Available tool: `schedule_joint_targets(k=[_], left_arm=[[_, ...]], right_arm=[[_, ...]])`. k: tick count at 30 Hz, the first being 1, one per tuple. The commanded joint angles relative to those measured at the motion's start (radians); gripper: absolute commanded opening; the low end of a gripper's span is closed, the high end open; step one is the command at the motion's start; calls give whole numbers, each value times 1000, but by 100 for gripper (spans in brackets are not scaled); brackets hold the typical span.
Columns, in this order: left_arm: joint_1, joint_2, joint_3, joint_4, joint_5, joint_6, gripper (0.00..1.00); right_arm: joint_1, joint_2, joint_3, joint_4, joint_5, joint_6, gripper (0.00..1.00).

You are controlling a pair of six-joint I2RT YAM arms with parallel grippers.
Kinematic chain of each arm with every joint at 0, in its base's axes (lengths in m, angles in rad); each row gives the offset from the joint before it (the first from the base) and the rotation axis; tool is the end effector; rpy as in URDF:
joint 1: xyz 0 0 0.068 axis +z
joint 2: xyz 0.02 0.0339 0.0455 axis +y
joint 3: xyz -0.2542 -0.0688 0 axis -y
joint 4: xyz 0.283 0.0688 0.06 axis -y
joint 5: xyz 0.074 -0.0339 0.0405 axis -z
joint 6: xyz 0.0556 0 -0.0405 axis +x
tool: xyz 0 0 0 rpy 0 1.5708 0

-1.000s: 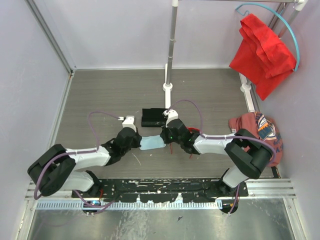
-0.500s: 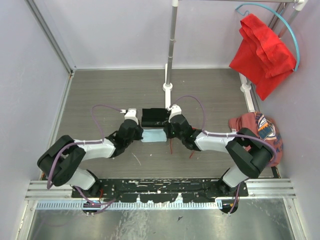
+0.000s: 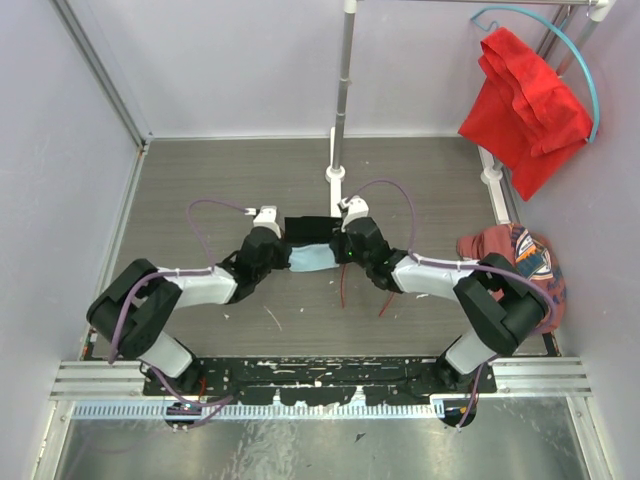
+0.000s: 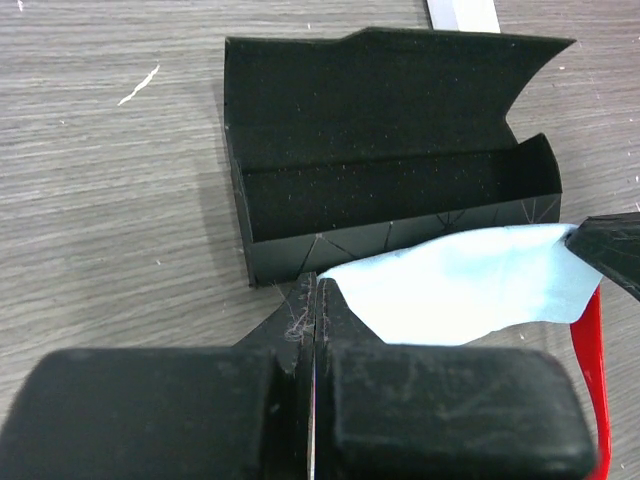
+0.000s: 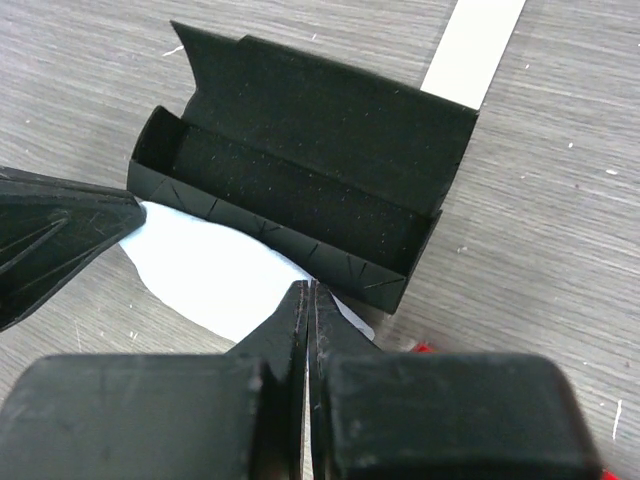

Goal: Organize the sunglasses
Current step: Place the glasses cleaning cloth in the sunglasses case.

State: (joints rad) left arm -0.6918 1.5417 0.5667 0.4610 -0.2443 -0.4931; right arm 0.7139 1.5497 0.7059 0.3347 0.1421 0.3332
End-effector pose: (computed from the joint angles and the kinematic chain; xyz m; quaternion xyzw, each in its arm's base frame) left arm 0.2646 -0.2017 0.1041 0.0239 0.8590 -0.1921 0.4739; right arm 0.2774 0.2299 0.1332 -0.1275 0.8515 0.1995 0.4680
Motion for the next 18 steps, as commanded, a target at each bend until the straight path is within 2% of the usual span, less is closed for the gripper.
schedule_joint_targets(k=[1,18], left_arm=[[20,24,43,48,15,19,0],[71,97,139,49,44,44,0]], right_arm=[[-26,15,45,69,-23,-13,1],[-99,89,99,105,-96,-17,1]])
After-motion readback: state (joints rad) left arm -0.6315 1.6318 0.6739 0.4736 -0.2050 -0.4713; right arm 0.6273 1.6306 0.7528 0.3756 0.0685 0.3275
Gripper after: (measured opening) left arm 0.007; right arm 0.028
